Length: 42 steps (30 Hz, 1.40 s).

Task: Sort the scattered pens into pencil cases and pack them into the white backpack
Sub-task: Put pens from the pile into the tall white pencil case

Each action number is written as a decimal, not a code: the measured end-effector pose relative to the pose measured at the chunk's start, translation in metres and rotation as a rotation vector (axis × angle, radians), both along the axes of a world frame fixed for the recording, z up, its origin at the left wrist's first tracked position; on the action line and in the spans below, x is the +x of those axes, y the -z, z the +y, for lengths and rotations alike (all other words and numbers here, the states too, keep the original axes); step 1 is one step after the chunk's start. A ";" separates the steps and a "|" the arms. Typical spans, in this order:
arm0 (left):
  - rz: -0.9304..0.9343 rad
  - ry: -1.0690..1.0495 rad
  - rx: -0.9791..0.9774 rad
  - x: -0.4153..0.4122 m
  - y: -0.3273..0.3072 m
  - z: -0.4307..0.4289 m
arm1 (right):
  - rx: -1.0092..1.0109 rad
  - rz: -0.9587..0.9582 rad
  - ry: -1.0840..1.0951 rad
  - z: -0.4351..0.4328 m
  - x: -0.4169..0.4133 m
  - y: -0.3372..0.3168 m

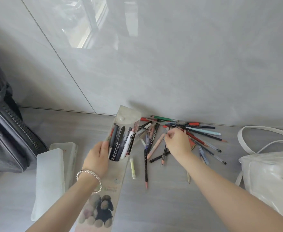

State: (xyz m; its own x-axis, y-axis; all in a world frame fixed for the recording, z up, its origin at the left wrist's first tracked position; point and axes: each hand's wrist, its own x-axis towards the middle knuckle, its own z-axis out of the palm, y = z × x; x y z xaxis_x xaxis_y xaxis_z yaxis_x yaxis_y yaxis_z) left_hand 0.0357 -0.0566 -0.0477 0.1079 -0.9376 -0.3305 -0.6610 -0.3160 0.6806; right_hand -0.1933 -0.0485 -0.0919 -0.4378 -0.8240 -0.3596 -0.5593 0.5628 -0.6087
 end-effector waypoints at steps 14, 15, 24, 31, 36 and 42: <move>0.041 0.012 0.055 -0.001 0.003 0.005 | 0.177 -0.217 0.226 -0.044 0.016 0.016; 0.045 0.017 0.059 -0.001 0.003 0.006 | 0.169 -0.271 0.252 -0.045 0.017 0.018; 0.065 0.054 0.064 -0.010 0.004 0.013 | 0.105 -0.243 0.277 -0.047 0.025 0.023; 0.082 0.045 0.099 -0.014 0.000 0.017 | 0.019 -0.493 0.299 -0.016 0.011 -0.009; 0.098 0.132 0.143 -0.025 -0.008 0.029 | -0.268 -0.561 0.162 0.027 0.007 -0.063; 0.117 0.256 0.138 -0.039 -0.016 0.048 | -0.472 -0.577 0.143 0.056 0.019 -0.081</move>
